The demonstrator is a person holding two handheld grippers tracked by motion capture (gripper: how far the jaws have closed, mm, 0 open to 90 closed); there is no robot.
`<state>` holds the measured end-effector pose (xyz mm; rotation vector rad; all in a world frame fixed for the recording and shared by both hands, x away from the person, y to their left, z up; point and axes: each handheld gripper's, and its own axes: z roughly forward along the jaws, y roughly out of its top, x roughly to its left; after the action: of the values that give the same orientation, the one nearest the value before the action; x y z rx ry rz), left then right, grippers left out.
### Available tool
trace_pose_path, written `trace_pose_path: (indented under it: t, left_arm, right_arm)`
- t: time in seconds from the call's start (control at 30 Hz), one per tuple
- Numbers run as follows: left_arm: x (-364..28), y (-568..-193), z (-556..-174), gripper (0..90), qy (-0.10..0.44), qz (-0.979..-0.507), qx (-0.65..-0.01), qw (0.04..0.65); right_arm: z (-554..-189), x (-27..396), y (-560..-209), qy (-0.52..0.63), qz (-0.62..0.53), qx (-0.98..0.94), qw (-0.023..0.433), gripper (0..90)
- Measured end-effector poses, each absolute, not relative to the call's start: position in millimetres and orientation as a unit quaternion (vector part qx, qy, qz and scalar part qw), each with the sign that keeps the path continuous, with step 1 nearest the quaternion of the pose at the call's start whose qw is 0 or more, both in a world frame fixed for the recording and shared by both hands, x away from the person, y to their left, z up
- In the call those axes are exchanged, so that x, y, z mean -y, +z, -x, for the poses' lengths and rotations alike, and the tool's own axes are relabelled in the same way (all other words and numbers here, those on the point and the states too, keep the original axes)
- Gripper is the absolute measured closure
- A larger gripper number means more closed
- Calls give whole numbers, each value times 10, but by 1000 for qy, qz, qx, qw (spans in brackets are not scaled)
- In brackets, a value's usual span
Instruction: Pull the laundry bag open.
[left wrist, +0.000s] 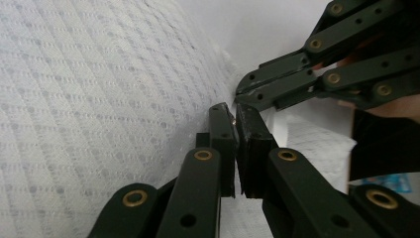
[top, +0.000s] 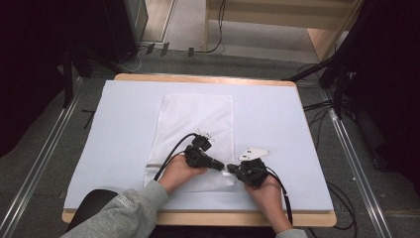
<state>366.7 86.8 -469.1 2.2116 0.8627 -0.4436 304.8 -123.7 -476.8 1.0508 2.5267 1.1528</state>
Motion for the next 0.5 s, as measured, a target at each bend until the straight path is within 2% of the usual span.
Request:
trace_pose_path:
  t: [0.1,0.5]
  left_arm:
    - [-892,-4703,-3680,887,-184,-852,-340,352]
    - [-1009,-4718,-3657,889,-191,-847,-353,349]
  right_arm:
    - [-3027,1200,-4753,374,-342,-856,103,900]
    - [-3013,1199,-4770,381,-340,-854,100,900]
